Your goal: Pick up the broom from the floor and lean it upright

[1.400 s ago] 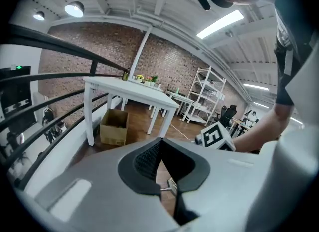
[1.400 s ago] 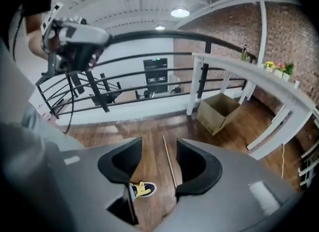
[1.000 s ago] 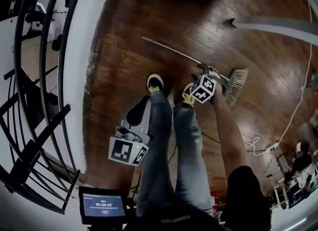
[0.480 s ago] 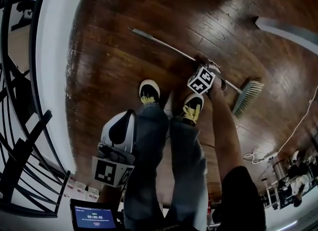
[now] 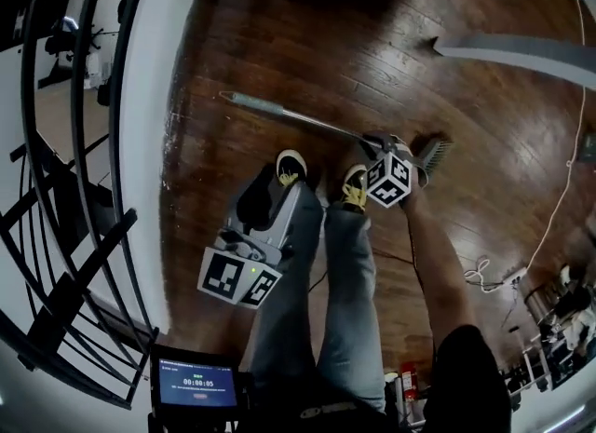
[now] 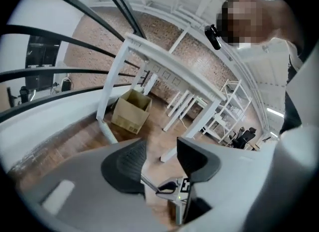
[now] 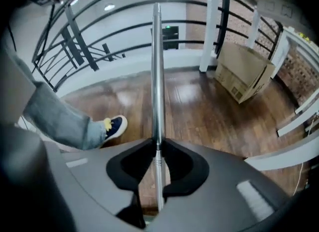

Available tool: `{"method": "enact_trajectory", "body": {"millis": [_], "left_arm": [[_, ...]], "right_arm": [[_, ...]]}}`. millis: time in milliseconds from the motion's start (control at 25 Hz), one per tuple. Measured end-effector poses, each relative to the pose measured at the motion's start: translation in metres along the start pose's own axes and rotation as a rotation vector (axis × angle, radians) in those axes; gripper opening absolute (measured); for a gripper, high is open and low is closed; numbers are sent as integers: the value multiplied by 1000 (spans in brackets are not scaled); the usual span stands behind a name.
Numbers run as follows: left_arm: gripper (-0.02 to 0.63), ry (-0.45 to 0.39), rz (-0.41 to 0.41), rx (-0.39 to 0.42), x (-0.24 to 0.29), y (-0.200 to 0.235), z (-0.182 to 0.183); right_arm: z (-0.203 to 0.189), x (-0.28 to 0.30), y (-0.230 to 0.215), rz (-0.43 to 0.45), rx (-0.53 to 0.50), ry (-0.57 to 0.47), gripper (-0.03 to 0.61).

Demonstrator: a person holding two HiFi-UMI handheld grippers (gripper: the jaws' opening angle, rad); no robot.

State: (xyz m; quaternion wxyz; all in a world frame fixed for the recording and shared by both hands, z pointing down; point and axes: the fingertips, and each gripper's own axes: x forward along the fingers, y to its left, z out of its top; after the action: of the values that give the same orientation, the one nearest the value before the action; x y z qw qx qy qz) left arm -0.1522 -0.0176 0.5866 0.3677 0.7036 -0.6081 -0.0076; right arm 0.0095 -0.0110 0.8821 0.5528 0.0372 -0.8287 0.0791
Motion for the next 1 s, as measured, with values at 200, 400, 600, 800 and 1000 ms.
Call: {"method": "enact_trajectory", "body": {"millis": [200,400,600,800,1000], "left_arm": [[305,-57,67,53,25,-6,22],[284,-72,-30,197,81,-23,28],[63,-113,-168,254,112,-140,146],[64,37,-371,438,208,-216,144],[63,77,-455,614,244,-259,138]], "right_arm": [[34,-41,13,22,95,-159,79],[67,-49,9,-38,92,-280,80],[102,-183,-52,-168,281,-379,80],[85,-190,-119,-233,546,-482,80],[94,-189,-150,-231,719,-541,81]]}}
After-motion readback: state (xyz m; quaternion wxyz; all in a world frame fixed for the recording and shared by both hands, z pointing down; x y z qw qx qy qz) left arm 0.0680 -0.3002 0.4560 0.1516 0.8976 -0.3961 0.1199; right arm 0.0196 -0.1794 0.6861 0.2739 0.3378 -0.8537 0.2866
